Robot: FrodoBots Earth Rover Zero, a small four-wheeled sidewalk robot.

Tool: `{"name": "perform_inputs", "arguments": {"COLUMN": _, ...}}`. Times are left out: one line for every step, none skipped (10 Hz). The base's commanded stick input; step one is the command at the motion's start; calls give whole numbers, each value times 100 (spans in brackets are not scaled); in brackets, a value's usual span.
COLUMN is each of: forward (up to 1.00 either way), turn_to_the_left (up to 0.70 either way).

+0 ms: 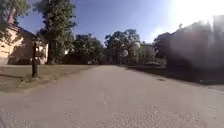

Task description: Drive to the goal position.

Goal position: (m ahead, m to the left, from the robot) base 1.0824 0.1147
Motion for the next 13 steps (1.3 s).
{"name": "perform_inputs", "arguments": {"forward": 70, "turn_to_the_left": 0}}
{"name": "perform_inputs", "arguments": {"forward": 70, "turn_to_the_left": 0}}
{"name": "perform_inputs", "arguments": {"forward": 70, "turn_to_the_left": 0}}
{"name": "perform_inputs", "arguments": {"forward": 70, "turn_to_the_left": 0}}
{"name": "perform_inputs", "arguments": {"forward": 70, "turn_to_the_left": 0}}
{"name": "perform_inputs", "arguments": {"forward": 70, "turn_to_the_left": 0}}
{"name": "perform_inputs", "arguments": {"forward": 70, "turn_to_the_left": 0}}
{"name": "perform_inputs", "arguments": {"forward": 70, "turn_to_the_left": 0}}
{"name": "perform_inputs", "arguments": {"forward": 70, "turn_to_the_left": 0}}
{"name": "perform_inputs", "arguments": {"forward": 70, "turn_to_the_left": 0}}
{"name": "perform_inputs", "arguments": {"forward": 70, "turn_to_the_left": 0}}
{"name": "perform_inputs", "arguments": {"forward": 70, "turn_to_the_left": 0}}
{"name": "perform_inputs", "arguments": {"forward": 70, "turn_to_the_left": 0}}
